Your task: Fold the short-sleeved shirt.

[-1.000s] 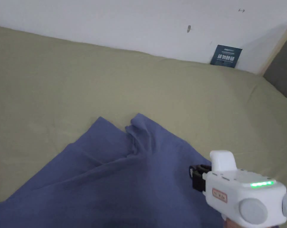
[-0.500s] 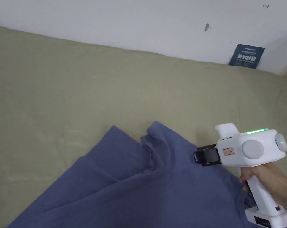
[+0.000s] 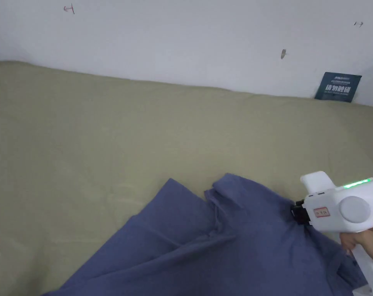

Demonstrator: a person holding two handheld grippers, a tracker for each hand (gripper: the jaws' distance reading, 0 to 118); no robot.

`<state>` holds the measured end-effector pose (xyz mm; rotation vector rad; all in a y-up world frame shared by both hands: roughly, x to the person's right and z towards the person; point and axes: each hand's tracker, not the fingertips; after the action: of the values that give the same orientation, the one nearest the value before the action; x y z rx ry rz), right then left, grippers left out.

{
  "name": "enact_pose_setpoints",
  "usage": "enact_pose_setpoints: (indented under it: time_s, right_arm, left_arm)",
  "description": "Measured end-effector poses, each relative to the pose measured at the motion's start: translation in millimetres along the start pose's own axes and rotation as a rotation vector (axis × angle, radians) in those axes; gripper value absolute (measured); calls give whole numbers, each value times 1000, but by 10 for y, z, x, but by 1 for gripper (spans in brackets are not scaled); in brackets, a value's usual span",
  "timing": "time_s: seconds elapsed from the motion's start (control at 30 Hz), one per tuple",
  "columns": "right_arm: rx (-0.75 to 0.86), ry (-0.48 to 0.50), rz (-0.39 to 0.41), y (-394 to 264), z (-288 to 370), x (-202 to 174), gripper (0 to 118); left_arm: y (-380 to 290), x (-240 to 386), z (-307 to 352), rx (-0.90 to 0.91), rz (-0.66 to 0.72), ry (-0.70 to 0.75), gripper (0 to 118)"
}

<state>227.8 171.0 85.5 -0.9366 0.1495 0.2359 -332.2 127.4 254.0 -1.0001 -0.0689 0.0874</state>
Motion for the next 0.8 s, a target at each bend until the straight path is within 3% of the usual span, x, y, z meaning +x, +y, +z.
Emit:
enact_pose_setpoints:
  time_s: [0.2,0.5,0.67,0.8]
  right_arm:
    - [208,-43,17,161,1176,191,0]
    - [527,-192,-11,449,3376,424,0]
    - [667,-330,-95,565,4135,687,0]
    - [708,-325,-204,623,4418,863,0]
  left_arm:
    - [329,140,503,137,21,-60,2]
    - [1558,747,1756,446,-77,-154,2]
    - [2370,1132,2431,583,-128,-118,2]
    - [2883,1280,2818,631,-110,-109,2]
